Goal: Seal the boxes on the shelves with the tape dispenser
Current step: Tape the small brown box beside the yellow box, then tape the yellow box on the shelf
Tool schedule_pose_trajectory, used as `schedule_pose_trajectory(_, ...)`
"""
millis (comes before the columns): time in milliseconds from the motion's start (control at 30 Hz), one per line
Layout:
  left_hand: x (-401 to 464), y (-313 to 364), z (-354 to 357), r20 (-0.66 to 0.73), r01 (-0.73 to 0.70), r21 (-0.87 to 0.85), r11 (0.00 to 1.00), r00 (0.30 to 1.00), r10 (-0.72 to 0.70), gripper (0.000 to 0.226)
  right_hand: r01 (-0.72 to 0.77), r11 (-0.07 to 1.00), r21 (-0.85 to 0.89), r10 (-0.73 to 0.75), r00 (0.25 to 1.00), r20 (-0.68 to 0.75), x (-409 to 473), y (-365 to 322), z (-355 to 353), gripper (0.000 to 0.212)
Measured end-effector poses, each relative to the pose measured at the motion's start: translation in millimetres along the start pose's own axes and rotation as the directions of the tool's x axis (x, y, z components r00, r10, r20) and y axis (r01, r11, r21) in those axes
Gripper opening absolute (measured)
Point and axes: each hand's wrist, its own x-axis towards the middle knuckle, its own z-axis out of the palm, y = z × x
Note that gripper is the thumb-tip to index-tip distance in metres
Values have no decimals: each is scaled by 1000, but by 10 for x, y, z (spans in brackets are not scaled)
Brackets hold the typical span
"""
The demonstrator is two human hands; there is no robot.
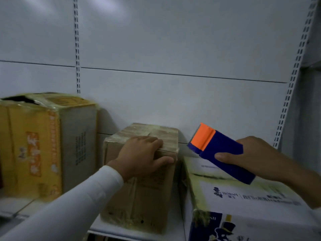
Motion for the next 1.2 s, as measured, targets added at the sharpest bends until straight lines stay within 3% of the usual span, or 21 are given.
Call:
schedule_pose_trajectory(100, 10, 19, -56, 28, -19, -70, 997, 999, 21, 78, 24, 999, 39, -24, 1000, -10, 49, -69, 47, 57)
schedule_pose_trajectory(200, -118, -154, -188, -1, -45, -341, 939, 999, 47, 72, 66, 997, 45, -65, 998, -23, 45, -191, 27, 58)
schedule_pose_trajectory(333, -452, -747, -465, -123, -119, -193, 974, 988, 97, 63, 101, 995, 21, -99, 993, -67, 65, -591, -49, 77)
schedule_pose_trajectory(533, -1060, -1967, -734, -56, 51, -136, 989, 997, -59, 62, 144, 988, -53, -147, 987, -63, 192, -1627, 350, 91)
schedule_pose_trajectory(767, -1775, -3073, -957, -94, -8, -113, 994, 996, -3, 66, 191, 981, -13, -191, 981, -40, 433, -2805, 1252, 61)
schedule_pose_trajectory(900, -1774, -3523, -1065, -92, -17, -140, 990, 996, 4, 64, 172, 985, 7, -171, 985, -19, 632, -3214, 1615, 58)
schedule_pose_trajectory(1200, -1371, -3794, -964, -230, -84, -144, 986, 972, 49, 55, 132, 991, 31, -130, 990, -53, 1023, -3598, 1864, 51)
